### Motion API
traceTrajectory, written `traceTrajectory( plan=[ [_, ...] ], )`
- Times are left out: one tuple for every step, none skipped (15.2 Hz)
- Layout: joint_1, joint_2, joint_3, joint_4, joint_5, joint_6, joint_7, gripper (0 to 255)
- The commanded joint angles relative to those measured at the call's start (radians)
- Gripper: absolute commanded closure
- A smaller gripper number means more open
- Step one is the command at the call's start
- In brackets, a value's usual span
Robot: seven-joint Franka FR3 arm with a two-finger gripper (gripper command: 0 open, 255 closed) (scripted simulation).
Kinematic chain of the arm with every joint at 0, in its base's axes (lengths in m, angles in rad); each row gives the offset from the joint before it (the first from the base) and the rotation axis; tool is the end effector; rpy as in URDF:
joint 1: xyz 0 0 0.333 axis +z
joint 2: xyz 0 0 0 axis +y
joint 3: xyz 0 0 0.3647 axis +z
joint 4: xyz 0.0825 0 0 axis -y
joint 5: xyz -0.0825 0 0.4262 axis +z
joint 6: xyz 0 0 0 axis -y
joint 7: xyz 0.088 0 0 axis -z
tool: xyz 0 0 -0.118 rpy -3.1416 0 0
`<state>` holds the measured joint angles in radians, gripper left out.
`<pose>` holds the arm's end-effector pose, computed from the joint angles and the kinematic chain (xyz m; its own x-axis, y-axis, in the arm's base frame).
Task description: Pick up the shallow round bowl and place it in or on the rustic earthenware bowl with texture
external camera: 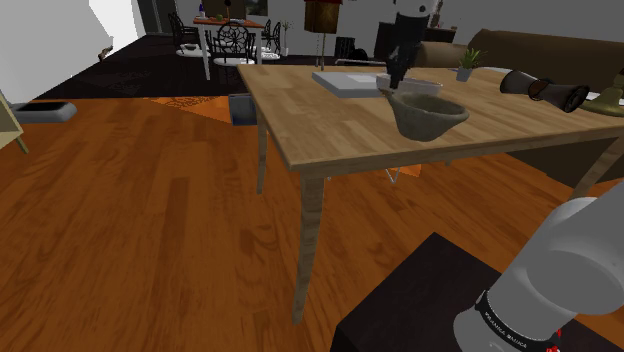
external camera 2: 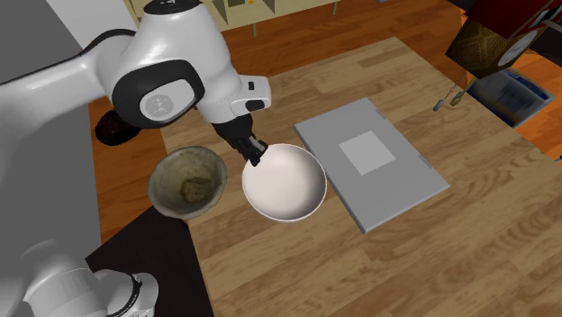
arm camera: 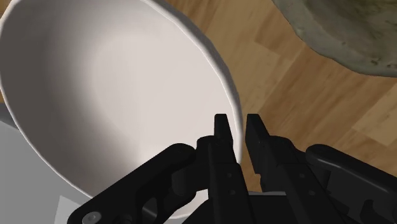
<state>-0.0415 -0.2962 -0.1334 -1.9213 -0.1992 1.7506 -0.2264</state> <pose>0.4928 -0.1172 0.6588 0.9930 0.0856 0.0816 0.0696 -0.9808 0.1823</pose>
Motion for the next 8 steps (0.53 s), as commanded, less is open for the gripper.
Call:
traceTrajectory(
  plan=[
    [0.0,0.005,0.0,0.033,0.002,-0.028,-0.005,255],
    [0.0,0.008,0.001,0.05,0.002,-0.041,-0.007,255],
    [0.001,0.012,0.001,0.067,0.003,-0.054,-0.01,255],
    [0.001,0.015,0.002,0.084,0.004,-0.068,-0.012,255],
    [0.001,0.019,0.002,0.101,0.005,-0.081,-0.014,255],
    [0.001,0.023,0.002,0.119,0.006,-0.095,-0.016,255],
    [0.001,0.027,0.002,0.137,0.006,-0.108,-0.019,255],
    [0.002,0.032,0.003,0.155,0.007,-0.122,-0.021,255]
  ],
)
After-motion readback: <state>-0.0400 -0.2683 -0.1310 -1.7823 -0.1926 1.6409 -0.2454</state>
